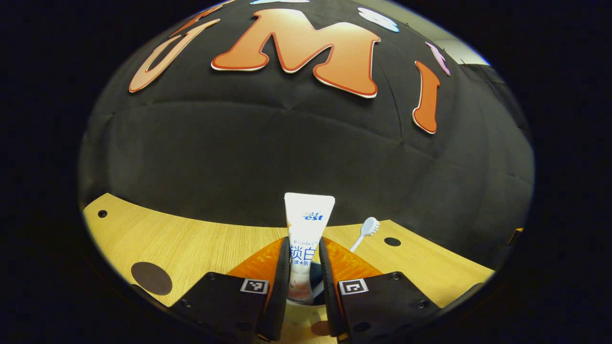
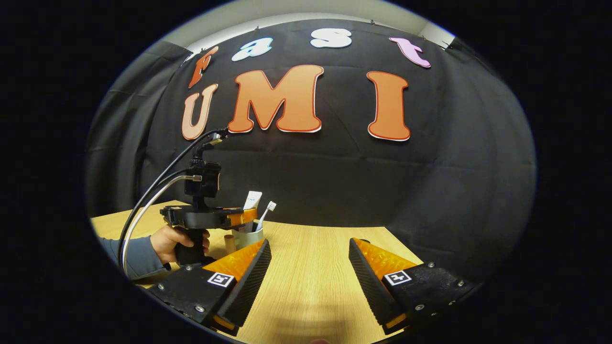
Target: Put the toothbrush and toothpaste on the desktop into the cup, then pick up the cup and place it on the coaster on the desktop.
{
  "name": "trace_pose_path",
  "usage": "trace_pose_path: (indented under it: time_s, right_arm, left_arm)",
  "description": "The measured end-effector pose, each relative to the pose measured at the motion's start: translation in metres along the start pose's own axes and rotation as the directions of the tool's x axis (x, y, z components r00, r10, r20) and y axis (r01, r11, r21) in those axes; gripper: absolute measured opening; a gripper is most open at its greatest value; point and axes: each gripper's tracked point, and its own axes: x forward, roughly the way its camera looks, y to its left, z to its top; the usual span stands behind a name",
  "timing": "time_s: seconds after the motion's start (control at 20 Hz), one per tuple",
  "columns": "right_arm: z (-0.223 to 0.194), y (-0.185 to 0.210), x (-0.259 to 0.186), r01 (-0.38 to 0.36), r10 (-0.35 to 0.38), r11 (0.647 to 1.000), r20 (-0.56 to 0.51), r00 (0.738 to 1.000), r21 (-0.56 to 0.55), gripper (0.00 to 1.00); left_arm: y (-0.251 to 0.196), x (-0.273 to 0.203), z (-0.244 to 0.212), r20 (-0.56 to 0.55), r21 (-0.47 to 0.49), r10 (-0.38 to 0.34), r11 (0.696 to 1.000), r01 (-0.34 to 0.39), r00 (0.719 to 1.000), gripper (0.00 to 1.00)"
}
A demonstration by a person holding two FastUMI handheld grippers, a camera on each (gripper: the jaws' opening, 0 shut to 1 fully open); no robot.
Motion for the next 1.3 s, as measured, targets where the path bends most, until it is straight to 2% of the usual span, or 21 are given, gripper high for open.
trace_pose_path:
  time_s: [0.15,0.25,0.3,0.5,0.7,0.85,0.95,1.3]
  right_arm:
    - [-0.001,0.005,-0.001,-0.005,0.005,1.0,-0.006,1.0,0.012,0.98]
    - [-0.001,0.009,-0.001,-0.006,0.006,1.0,-0.012,1.0,0.02,0.98]
    - [0.001,0.012,-0.002,-0.005,0.005,1.0,-0.014,1.0,0.024,0.98]
    - [0.004,0.023,0.0,-0.017,0.018,0.999,-0.03,0.999,0.036,0.98]
    - [0.004,0.049,0.005,-0.058,0.06,0.998,-0.076,0.995,0.026,0.98]
    - [0.012,0.068,0.013,-0.085,0.085,0.996,-0.09,0.992,0.01,0.98]
    - [0.016,0.08,0.021,-0.099,0.1,0.995,-0.11,0.989,0.017,0.98]
    - [0.003,0.121,0.062,-0.131,0.129,0.991,-0.248,0.96,0.008,0.98]
  left_arm:
    - [0.001,-0.002,0.003,0.002,0.011,0.0,1.0,0.0,1.0,0.45]
    - [0.001,-0.008,0.002,-0.011,0.011,-0.007,1.0,0.007,1.0,0.56]
    - [0.002,-0.011,0.003,-0.02,0.008,-0.005,1.0,0.005,1.0,0.66]
    - [0.006,-0.029,0.0,-0.06,0.0,-0.006,1.0,0.006,0.998,0.85]
    - [0.02,-0.049,0.002,-0.068,0.039,0.019,0.999,-0.017,0.998,0.96]
    - [0.038,-0.056,0.007,-0.051,0.098,0.054,0.994,-0.049,0.997,0.97]
    - [0.045,-0.065,0.009,-0.048,0.11,0.063,0.992,-0.058,0.997,0.99]
    - [0.071,-0.093,0.007,-0.032,0.134,0.116,0.985,-0.111,0.993,0.98]
